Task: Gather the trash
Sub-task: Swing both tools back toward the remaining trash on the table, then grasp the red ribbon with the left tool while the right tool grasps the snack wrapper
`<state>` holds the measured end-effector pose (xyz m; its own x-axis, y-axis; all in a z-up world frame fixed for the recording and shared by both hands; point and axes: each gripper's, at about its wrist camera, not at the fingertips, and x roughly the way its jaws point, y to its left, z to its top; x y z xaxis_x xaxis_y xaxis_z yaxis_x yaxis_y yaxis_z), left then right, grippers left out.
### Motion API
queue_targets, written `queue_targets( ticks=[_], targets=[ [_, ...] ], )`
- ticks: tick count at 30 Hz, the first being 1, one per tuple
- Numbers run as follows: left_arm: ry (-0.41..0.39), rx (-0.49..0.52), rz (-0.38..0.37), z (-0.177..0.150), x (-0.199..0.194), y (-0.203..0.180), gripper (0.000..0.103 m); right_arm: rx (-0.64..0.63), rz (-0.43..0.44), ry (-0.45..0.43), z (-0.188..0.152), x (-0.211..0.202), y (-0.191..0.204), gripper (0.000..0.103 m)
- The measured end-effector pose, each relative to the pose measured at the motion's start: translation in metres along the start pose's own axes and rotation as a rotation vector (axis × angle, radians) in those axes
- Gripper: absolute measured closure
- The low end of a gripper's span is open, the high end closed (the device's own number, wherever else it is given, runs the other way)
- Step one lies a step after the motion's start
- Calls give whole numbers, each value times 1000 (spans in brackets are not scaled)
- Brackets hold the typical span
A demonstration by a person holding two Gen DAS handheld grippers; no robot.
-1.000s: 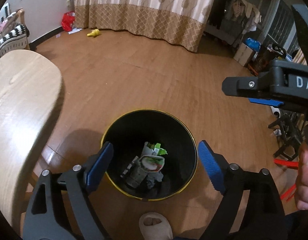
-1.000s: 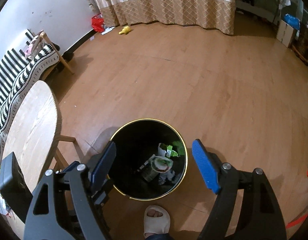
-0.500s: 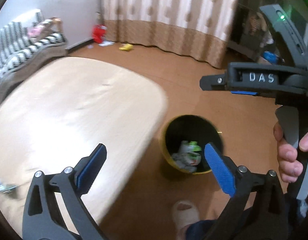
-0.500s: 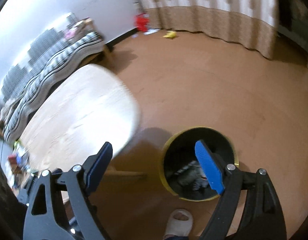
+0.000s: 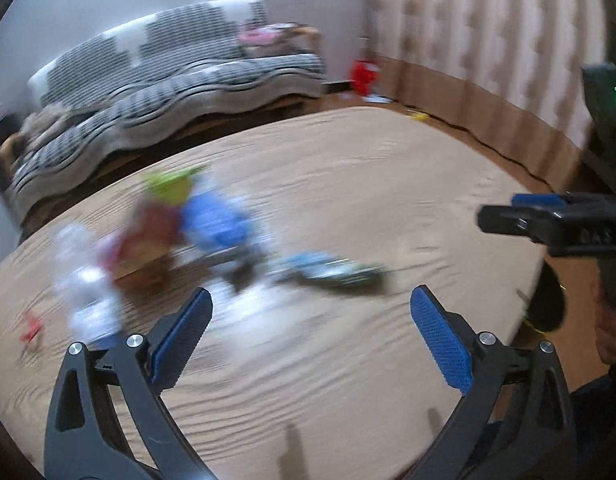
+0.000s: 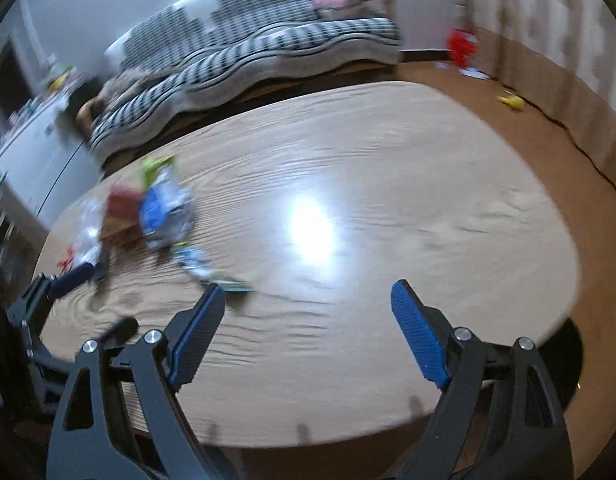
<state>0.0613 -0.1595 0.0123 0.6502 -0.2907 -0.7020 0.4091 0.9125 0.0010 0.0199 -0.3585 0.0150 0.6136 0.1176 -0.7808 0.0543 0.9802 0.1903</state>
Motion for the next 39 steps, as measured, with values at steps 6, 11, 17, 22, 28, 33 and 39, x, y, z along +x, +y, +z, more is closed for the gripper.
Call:
queue_targets(
  ticks=[6, 11, 17, 22, 28, 33, 39],
  targets=[
    [13, -129, 138, -24, -18, 100, 7, -118, 62, 45, 7, 40, 80, 21],
    [19, -249, 290, -55, -29, 189, 7, -205, 63, 90, 12, 75, 110, 21],
    [67, -375, 340, -69, -6, 274, 7, -252, 33, 125, 9, 102, 110, 21],
    [91, -400, 306, -63, 23, 298, 7, -247, 11, 158, 10, 121, 103, 21],
    [136, -412, 314, -58, 44, 312, 17, -256, -8, 182, 12, 136, 93, 21],
    [130, -350, 344, -54, 45, 304, 71, -276, 2, 173, 12, 135, 94, 21],
    [139, -370, 335, -54, 41, 303, 90, -302, -22, 177, 8, 137, 95, 21]
  ],
)
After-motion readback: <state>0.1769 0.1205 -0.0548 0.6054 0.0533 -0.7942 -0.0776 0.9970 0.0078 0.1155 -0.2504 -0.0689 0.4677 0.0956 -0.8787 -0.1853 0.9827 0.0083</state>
